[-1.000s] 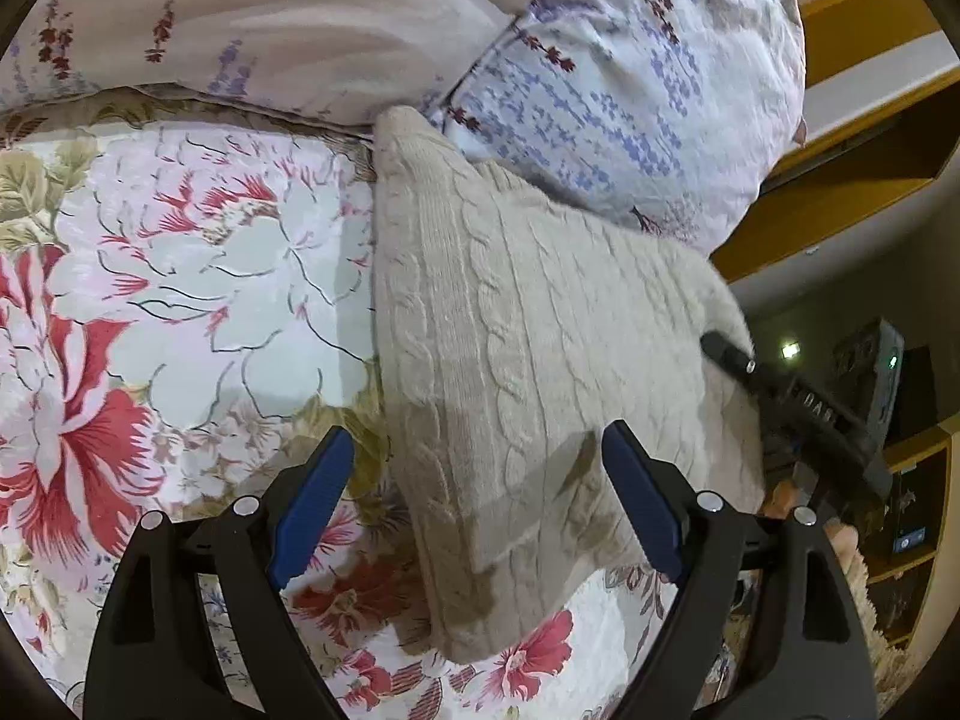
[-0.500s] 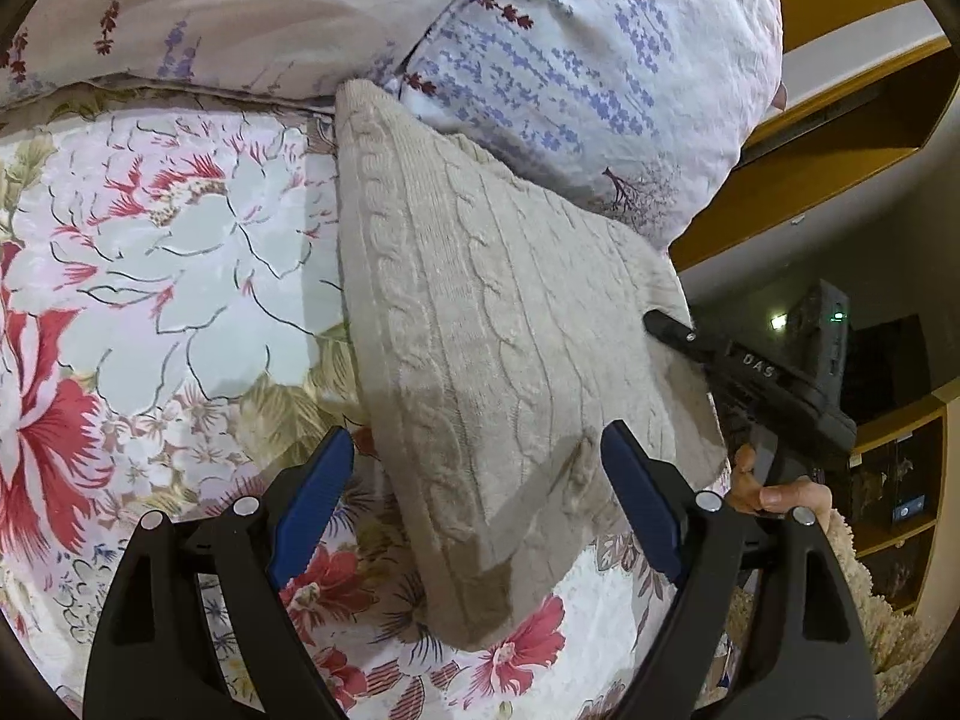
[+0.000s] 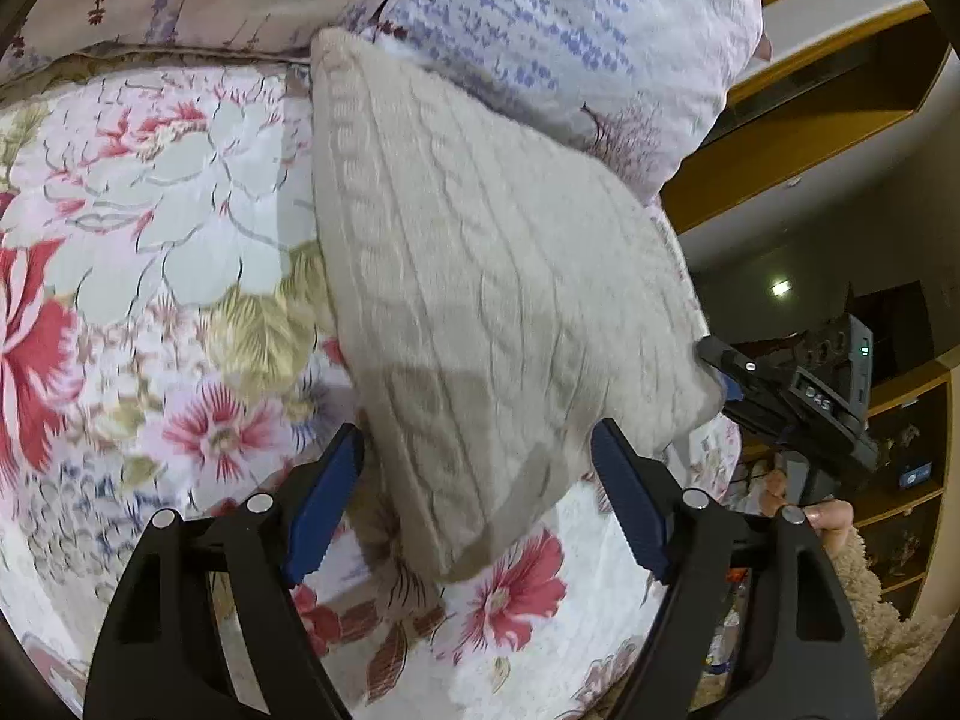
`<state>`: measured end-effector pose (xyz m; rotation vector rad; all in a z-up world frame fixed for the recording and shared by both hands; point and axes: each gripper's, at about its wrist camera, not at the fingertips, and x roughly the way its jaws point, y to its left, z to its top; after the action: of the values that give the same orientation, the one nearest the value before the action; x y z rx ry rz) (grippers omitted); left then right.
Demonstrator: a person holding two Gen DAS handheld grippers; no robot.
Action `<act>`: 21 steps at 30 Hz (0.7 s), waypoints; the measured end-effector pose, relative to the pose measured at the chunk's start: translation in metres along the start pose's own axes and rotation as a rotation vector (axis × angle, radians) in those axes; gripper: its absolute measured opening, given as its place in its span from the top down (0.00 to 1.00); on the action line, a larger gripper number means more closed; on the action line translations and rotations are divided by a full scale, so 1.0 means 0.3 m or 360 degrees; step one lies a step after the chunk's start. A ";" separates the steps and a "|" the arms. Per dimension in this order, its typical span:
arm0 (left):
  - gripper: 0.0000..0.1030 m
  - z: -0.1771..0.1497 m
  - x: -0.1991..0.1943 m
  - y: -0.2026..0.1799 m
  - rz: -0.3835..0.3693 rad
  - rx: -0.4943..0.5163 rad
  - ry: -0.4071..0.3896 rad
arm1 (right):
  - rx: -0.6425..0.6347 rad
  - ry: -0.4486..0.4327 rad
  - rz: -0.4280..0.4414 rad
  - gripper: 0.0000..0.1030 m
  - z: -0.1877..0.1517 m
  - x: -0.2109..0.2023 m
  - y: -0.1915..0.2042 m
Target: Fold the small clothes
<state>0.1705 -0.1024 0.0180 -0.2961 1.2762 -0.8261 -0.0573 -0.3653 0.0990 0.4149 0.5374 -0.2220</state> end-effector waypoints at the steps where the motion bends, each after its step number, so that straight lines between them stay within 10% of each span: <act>1: 0.25 -0.008 0.002 -0.004 0.0015 0.0008 0.0007 | 0.0001 0.0001 0.0006 0.58 -0.005 -0.006 -0.003; 6: 0.37 -0.046 0.015 -0.026 0.0066 0.0023 0.0034 | -0.0032 0.0041 0.0020 0.75 -0.050 0.005 0.011; 11: 0.77 -0.048 -0.003 -0.014 0.0034 -0.0062 -0.0007 | -0.0101 -0.0048 0.0007 0.89 -0.049 -0.028 0.039; 21: 0.83 -0.114 -0.083 0.058 -0.0048 -0.0110 -0.0048 | -0.0158 -0.0031 -0.0106 0.90 -0.084 -0.020 0.011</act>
<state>0.1442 -0.0653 0.0150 -0.3823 1.2762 -0.8014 -0.0727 -0.3508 0.0836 0.2986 0.5414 -0.2618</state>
